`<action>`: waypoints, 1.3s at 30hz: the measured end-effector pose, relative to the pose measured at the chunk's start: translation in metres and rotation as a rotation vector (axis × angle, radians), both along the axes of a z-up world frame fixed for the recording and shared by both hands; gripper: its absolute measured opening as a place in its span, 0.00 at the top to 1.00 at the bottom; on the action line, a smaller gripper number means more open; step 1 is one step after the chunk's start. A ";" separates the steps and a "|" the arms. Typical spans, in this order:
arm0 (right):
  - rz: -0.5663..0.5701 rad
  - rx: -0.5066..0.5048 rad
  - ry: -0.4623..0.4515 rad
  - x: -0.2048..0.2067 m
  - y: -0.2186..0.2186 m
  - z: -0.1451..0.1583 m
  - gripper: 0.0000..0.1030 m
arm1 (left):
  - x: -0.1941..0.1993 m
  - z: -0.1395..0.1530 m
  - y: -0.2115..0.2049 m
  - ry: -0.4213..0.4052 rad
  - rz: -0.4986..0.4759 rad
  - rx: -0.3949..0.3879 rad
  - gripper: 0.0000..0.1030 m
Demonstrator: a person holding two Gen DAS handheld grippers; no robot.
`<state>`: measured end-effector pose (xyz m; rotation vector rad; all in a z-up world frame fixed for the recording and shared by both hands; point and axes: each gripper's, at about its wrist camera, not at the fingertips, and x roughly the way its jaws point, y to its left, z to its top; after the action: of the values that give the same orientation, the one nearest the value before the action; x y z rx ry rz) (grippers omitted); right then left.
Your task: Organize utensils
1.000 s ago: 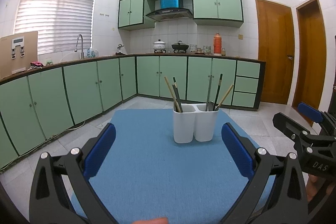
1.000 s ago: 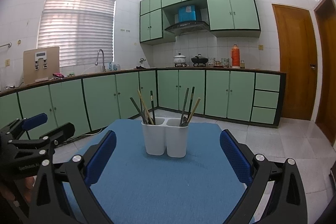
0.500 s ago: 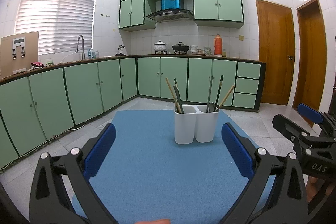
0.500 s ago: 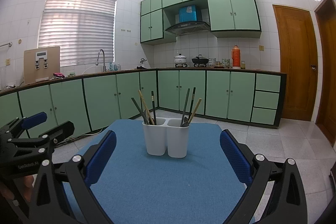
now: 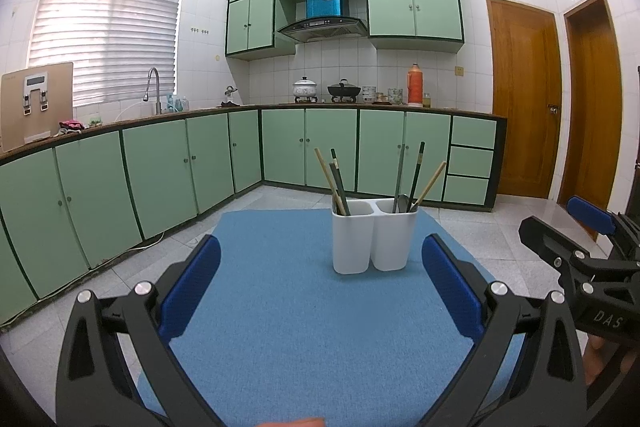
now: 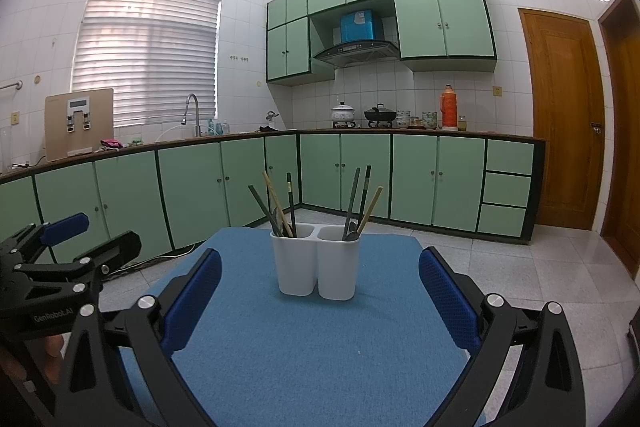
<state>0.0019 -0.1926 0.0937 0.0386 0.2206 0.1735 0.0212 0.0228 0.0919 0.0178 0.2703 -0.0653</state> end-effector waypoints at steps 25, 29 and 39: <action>-0.001 -0.002 0.002 0.000 0.000 -0.001 0.06 | 0.000 0.000 0.000 0.001 -0.001 -0.001 0.05; -0.001 -0.001 0.002 0.000 0.000 -0.001 0.06 | 0.000 0.000 -0.001 0.000 0.000 0.000 0.05; -0.003 -0.004 0.002 -0.001 -0.002 -0.003 0.06 | -0.001 0.000 -0.002 0.002 0.000 0.001 0.05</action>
<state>0.0005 -0.1942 0.0903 0.0357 0.2230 0.1699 0.0205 0.0211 0.0914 0.0183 0.2722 -0.0656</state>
